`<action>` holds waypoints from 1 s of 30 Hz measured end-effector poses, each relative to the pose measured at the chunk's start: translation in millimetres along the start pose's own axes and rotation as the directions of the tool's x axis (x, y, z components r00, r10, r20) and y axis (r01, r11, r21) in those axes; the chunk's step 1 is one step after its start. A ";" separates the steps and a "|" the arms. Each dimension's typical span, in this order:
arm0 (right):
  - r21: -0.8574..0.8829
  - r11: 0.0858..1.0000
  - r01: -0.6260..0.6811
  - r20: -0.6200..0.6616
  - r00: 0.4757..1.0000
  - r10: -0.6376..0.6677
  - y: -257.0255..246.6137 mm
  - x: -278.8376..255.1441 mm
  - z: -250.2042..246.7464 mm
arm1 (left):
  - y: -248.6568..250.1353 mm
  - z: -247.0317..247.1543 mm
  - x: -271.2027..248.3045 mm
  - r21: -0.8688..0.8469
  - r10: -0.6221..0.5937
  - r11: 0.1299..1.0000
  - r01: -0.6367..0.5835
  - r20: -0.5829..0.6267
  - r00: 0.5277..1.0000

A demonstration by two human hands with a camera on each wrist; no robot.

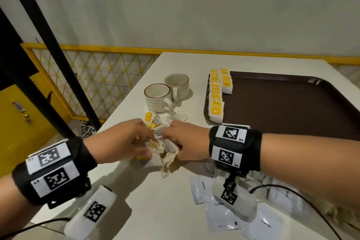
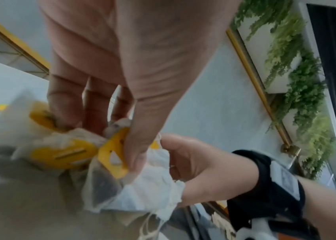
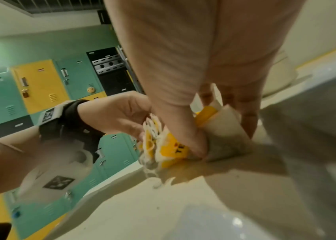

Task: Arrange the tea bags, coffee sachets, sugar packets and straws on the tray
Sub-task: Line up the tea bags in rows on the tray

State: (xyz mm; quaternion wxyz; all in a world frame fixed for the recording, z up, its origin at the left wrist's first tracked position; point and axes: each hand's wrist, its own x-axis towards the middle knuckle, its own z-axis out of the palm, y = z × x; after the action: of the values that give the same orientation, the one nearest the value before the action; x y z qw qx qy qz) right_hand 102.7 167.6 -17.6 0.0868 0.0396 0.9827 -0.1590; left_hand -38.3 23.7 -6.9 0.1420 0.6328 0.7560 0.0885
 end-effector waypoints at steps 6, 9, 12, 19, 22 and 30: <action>0.293 0.955 -0.036 -0.252 0.961 0.113 21.7 -23.6 -24.8 | 20.0 -20.0 8.6 -0.488 -0.122 0.873 -0.009 -0.236 0.964; 0.712 0.702 -0.015 -0.236 0.937 0.259 38.1 -49.9 -30.9 | 40.3 -19.2 21.9 -0.700 -0.141 0.707 -0.104 -0.283 0.949; 0.996 0.078 0.054 -0.076 0.942 0.326 53.4 -76.2 -21.0 | 66.7 -3.2 43.3 -0.833 -0.131 0.527 -0.169 -0.276 0.952; 0.934 -0.286 0.213 -0.079 0.905 0.417 64.6 -129.4 -3.6 | 126.9 43.2 92.7 -0.964 -0.131 0.254 -0.079 -0.116 0.985; 0.951 -0.212 0.225 -0.086 0.852 0.517 68.5 -138.8 4.8 | 134.7 61.2 99.0 -0.968 -0.153 0.242 -0.069 -0.108 0.982; 0.953 0.224 0.202 -0.301 0.668 0.680 73.7 -140.0 28.5 | 133.6 74.8 95.9 -0.975 -0.141 0.210 -0.074 -0.106 0.984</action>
State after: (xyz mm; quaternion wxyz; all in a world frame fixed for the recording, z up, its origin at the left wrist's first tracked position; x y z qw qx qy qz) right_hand 252.4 221.3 -41.0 -0.2985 0.3082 0.6080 -0.6680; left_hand 95.5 138.9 -45.5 0.4442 0.3761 0.5548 0.5945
